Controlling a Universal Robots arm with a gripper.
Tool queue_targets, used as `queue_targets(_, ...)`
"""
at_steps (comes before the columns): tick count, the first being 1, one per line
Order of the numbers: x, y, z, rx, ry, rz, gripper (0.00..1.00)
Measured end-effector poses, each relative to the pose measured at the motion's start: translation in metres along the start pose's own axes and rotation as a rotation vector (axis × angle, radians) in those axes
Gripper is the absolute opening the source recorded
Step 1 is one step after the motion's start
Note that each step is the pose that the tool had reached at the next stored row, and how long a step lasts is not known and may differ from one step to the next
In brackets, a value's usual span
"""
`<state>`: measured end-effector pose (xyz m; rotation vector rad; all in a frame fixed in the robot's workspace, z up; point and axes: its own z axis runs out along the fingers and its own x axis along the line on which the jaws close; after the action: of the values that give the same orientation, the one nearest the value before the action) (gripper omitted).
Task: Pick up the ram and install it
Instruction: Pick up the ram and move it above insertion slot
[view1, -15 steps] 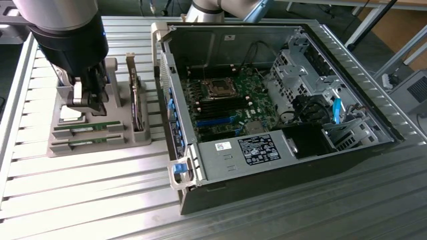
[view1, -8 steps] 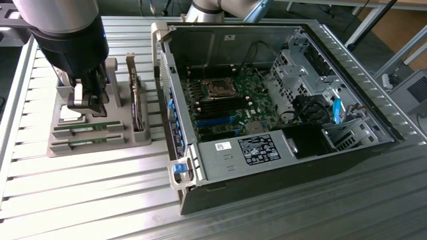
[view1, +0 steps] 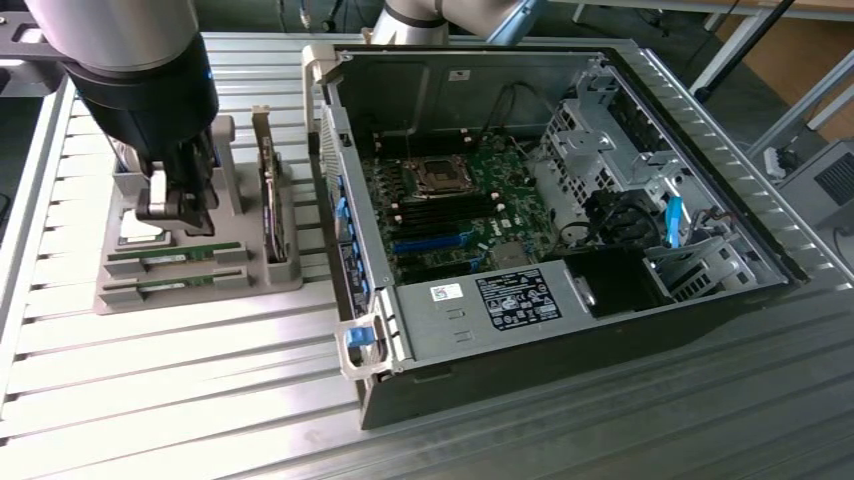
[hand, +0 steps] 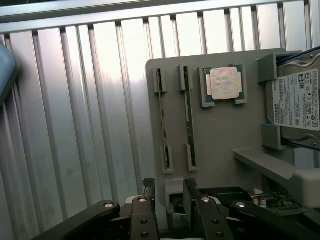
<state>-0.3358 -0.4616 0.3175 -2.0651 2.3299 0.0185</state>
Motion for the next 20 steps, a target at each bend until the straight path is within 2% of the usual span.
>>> queue_targets(4, 0.000, 0.0000, 0.0023, 0.0000, 0.0000, 0.000, 0.35)
queue_targets(5, 0.001, -0.0001, 0.0064, 0.0000, 0.0000, 0.000, 0.35)
queue_targets(13, 0.001, -0.0001, 0.0087, 0.0000, 0.0000, 0.000, 0.35)
queue_targets(20, 0.002, -0.0001, 0.0146, 0.0000, 0.0000, 0.000, 0.35)
